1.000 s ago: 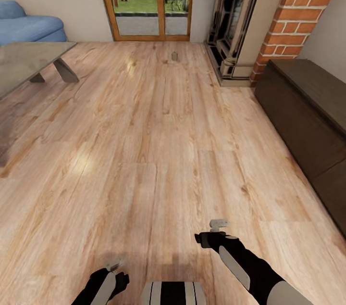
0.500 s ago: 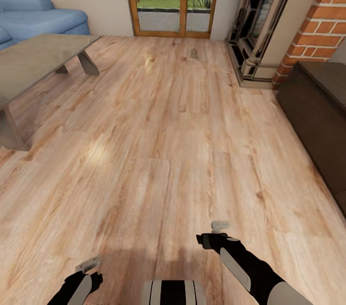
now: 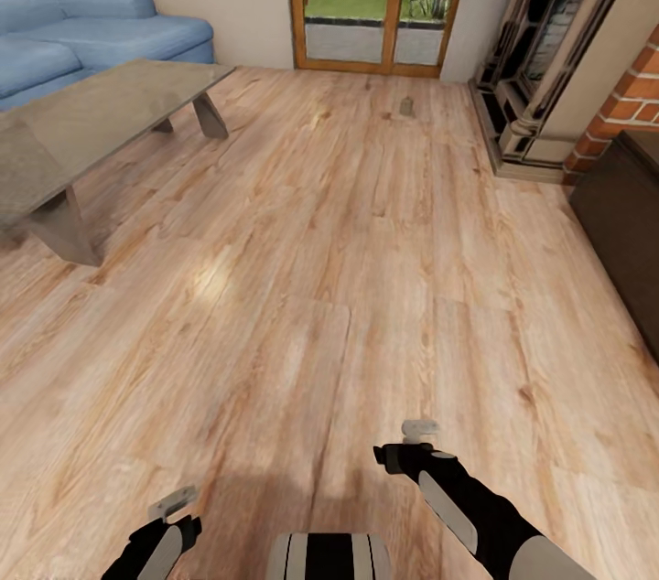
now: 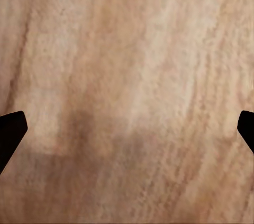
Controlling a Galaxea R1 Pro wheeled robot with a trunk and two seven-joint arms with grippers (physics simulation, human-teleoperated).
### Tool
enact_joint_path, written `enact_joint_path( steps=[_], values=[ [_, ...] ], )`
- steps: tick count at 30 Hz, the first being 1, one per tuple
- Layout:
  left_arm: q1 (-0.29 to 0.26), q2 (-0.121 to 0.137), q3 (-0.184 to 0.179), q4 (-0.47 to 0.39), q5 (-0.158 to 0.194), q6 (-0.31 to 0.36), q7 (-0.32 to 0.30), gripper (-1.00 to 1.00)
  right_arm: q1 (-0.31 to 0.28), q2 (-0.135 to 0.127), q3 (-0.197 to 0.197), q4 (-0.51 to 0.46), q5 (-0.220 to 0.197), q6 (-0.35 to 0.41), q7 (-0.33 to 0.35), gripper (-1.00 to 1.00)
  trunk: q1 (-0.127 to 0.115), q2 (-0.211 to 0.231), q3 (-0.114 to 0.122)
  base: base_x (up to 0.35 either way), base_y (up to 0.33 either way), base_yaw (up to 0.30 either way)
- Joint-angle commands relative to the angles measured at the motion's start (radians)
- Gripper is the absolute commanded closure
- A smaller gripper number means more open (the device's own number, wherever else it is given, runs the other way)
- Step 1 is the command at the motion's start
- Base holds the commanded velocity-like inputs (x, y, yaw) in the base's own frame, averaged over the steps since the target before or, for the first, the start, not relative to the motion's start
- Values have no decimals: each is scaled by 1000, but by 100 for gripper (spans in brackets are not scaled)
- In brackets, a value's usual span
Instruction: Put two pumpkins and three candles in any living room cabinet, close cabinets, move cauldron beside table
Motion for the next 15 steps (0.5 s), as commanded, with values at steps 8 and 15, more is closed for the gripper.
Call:
enact_joint_path(
  steps=[8,15],
  values=[
    [0,-28,-6,30,7,0,7,-100,0,-3,5,-3,-10,1,-7,-100,-4,3,22,0,0,236],
    [0,-34,-6,34,7,-1,6,-100,0,-3,5,-3,-11,0,-2,-100,-31,52,36,0,0,228]
  ],
)
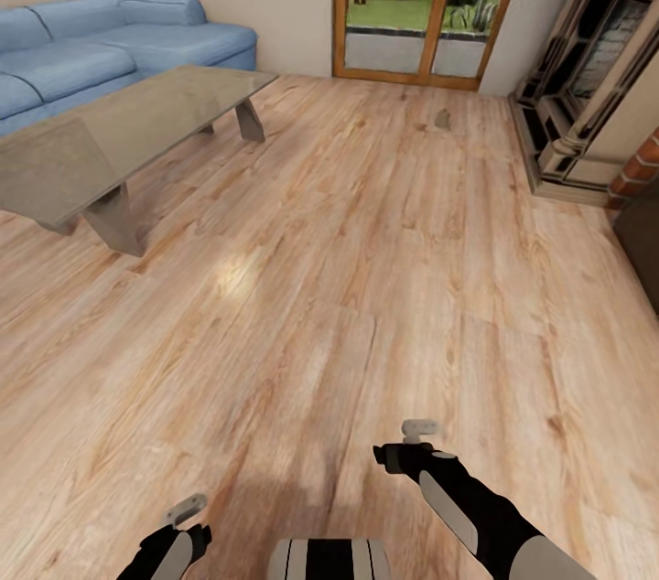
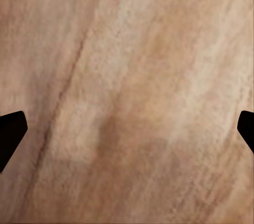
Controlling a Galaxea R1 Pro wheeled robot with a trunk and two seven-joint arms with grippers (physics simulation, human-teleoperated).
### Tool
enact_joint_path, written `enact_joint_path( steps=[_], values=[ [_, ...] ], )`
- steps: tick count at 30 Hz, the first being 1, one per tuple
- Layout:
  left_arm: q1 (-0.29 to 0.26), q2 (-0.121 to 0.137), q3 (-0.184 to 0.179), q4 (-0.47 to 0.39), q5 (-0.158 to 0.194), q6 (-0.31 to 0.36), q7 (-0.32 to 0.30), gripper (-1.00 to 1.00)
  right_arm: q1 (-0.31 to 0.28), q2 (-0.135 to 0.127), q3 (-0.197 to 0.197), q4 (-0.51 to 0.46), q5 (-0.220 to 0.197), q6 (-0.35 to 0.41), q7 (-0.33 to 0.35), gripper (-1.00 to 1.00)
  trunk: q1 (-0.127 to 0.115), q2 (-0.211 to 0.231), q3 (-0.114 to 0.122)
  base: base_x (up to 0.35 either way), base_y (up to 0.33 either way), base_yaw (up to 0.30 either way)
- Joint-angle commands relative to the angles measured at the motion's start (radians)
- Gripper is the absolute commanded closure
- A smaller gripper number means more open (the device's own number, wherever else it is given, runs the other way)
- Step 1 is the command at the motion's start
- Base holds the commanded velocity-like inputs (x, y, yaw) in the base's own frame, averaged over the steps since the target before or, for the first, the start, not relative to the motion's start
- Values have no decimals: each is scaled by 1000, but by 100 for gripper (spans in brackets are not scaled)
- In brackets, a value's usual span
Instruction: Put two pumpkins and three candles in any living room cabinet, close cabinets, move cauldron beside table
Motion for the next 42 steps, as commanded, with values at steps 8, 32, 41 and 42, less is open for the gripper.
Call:
enact_joint_path(
  steps=[8,32,41,42],
  values=[
    [0,1,-6,12,7,2,8,-100,-1,0,53,-3,-11,-25,-11,-100,-31,56,23,0,0,32],
    [0,0,-9,27,7,-16,8,-100,0,3,56,-1,-12,-27,-9,-100,-123,224,98,0,0,0],
    [0,-1,-10,30,7,-19,8,-100,-1,3,56,-1,-12,-27,-9,-100,-157,287,127,0,0,0],
    [0,-1,-11,30,7,-19,8,-100,-1,3,56,-1,-12,-27,-9,-100,-161,294,130,0,0,0]
  ],
)
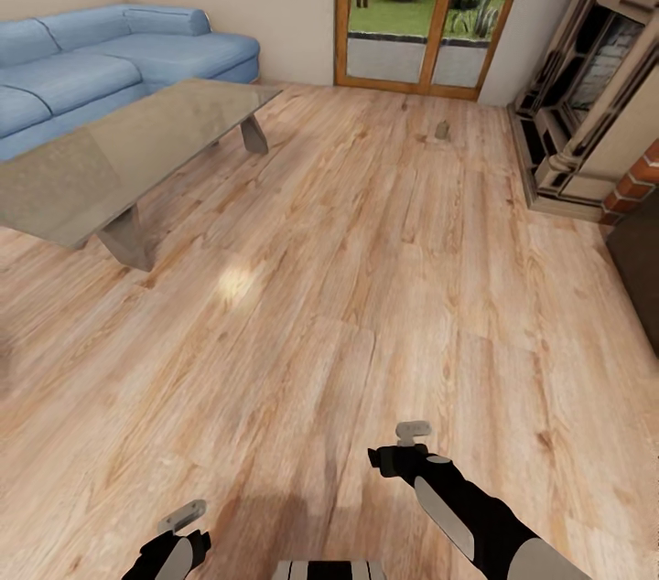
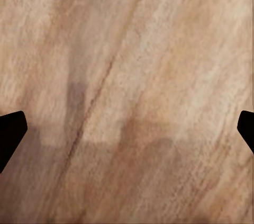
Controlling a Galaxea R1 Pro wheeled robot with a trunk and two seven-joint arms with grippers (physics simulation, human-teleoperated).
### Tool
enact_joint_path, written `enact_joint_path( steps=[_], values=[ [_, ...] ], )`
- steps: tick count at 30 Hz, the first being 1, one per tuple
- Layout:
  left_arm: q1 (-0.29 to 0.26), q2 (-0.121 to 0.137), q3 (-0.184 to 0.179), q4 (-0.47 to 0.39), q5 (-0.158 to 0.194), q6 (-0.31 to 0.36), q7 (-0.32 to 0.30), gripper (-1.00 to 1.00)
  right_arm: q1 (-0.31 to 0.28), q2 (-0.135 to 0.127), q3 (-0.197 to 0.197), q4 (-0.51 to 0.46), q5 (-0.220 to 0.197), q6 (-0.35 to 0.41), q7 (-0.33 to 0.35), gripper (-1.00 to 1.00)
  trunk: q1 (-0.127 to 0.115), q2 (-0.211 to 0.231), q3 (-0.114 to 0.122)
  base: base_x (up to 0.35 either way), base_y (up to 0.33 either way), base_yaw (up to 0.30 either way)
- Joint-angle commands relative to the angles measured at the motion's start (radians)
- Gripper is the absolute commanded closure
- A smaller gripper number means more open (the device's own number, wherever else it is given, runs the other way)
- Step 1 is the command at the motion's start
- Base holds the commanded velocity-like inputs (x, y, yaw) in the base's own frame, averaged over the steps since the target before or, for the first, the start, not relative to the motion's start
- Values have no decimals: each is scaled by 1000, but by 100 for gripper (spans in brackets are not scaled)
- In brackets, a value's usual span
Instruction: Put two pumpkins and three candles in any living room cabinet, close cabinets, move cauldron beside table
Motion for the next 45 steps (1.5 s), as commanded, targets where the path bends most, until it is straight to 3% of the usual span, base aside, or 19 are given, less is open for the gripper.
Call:
enact_joint_path(
  steps=[1,38,45],
  values=[
    [0,1,-6,-1,8,3,8,-100,-1,-1,6,-2,-10,2,-10,-100,-4,7,3,0,0,0],
    [0,1,-11,47,7,-18,8,-100,-1,-2,6,-2,-7,0,-10,-100,-146,266,118,0,0,0],
    [-2,0,-14,119,4,-98,-2,-100,-1,-1,5,11,-13,-12,-16,-100,-173,315,140,0,0,0]
  ],
)
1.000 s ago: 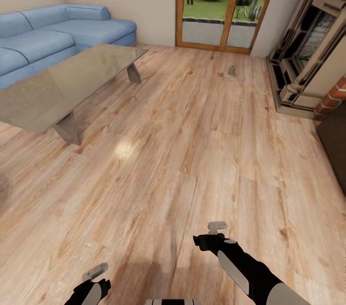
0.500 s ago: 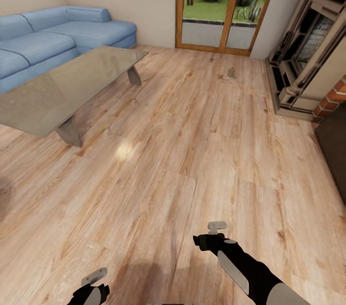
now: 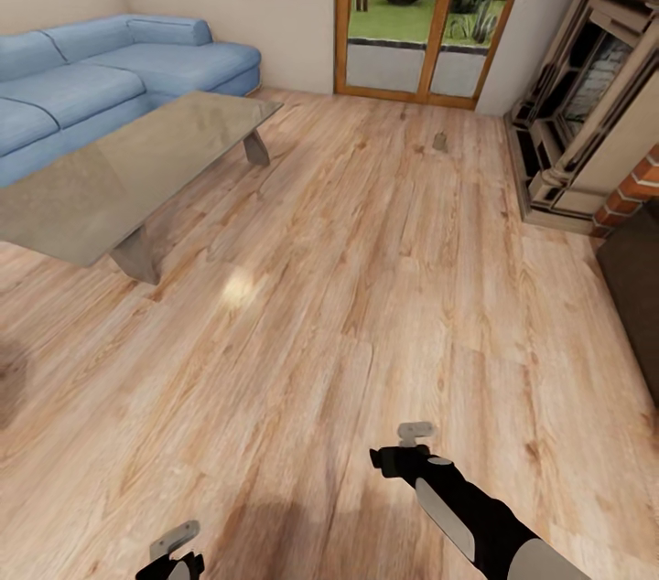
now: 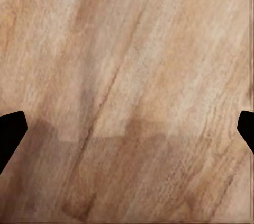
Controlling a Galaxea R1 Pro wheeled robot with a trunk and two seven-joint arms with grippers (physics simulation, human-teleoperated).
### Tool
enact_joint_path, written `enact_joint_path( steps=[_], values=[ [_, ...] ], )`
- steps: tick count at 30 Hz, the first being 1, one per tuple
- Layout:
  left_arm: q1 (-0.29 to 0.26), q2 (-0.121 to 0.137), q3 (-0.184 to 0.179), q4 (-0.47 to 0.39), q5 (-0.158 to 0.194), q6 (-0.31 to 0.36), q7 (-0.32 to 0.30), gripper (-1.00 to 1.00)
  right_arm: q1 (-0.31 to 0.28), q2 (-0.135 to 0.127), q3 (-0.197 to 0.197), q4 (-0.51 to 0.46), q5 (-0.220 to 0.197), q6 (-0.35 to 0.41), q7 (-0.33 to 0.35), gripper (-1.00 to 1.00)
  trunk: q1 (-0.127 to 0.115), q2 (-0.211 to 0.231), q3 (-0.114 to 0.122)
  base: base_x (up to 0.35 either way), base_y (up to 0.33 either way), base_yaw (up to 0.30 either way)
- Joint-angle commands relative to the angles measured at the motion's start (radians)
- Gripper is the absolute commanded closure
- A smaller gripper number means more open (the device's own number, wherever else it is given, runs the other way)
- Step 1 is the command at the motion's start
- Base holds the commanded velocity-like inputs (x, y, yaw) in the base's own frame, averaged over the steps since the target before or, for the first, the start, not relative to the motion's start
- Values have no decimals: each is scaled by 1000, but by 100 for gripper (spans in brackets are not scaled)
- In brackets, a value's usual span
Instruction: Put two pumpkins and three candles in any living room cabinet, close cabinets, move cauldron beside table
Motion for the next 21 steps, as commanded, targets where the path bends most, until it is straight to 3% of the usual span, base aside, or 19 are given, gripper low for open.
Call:
enact_joint_path(
  steps=[1,9,21],
  values=[
    [0,1,-7,5,5,2,1,-100,-1,-1,6,9,-10,1,-12,-100,-4,7,3,0,0,0],
    [0,0,-6,19,4,-8,-18,-100,-1,15,8,190,-8,-71,-15,-100,-35,63,28,0,0,0],
    [0,1,-6,20,7,-45,-18,-100,-1,17,8,209,-5,-127,-14,-100,-81,147,65,0,0,0]
  ],
)
